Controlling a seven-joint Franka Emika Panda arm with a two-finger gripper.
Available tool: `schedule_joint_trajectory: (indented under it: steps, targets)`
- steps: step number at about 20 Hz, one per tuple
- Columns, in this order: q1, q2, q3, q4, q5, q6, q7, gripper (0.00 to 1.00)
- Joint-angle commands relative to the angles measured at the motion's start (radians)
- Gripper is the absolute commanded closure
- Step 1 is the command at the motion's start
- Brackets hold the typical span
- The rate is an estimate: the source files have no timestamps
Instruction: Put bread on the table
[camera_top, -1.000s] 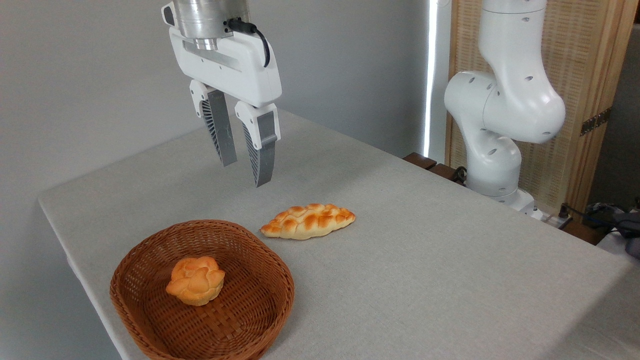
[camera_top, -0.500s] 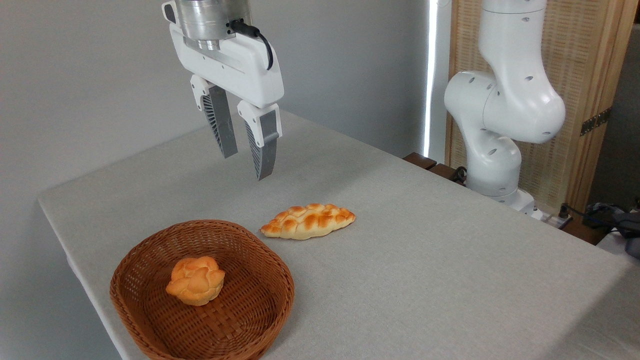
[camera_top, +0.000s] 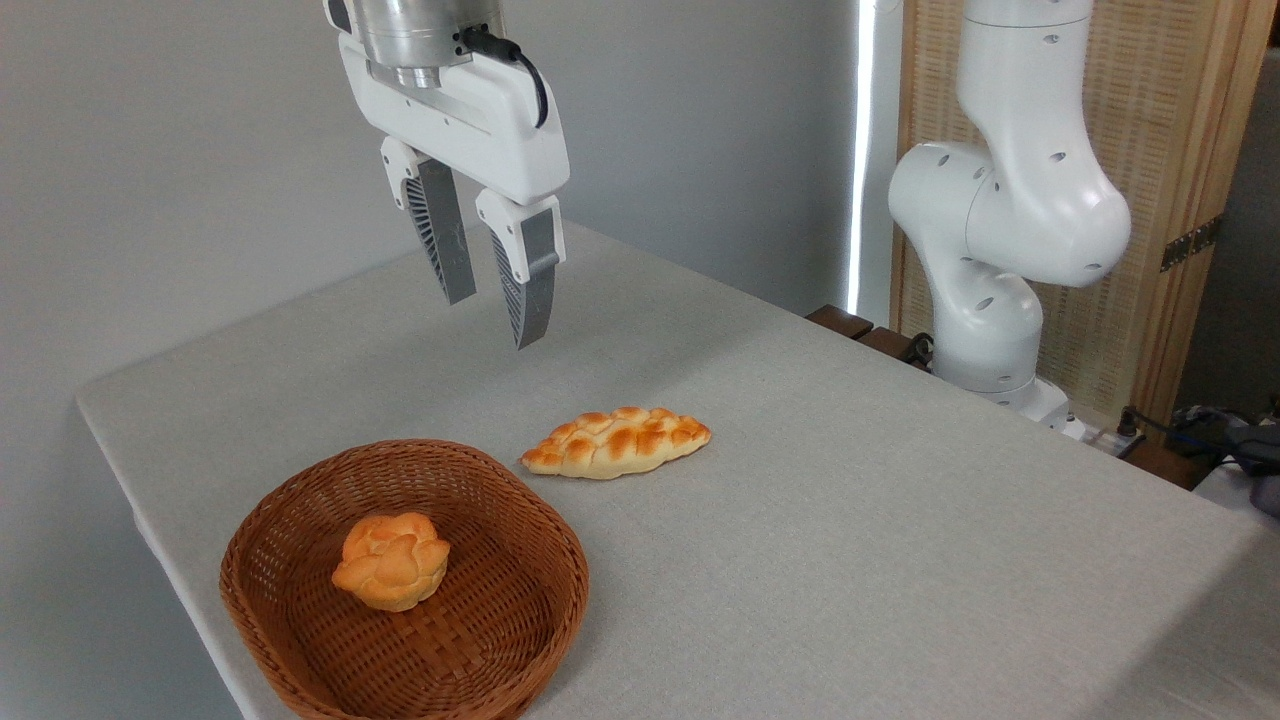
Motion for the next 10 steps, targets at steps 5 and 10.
schedule_joint_trajectory:
  steps: [5, 10]
  targets:
    - [0.004, 0.013, 0.006, 0.027, -0.011, -0.028, 0.02, 0.0]
    - [0.004, 0.011, 0.007, 0.025, -0.01, -0.026, 0.025, 0.0]
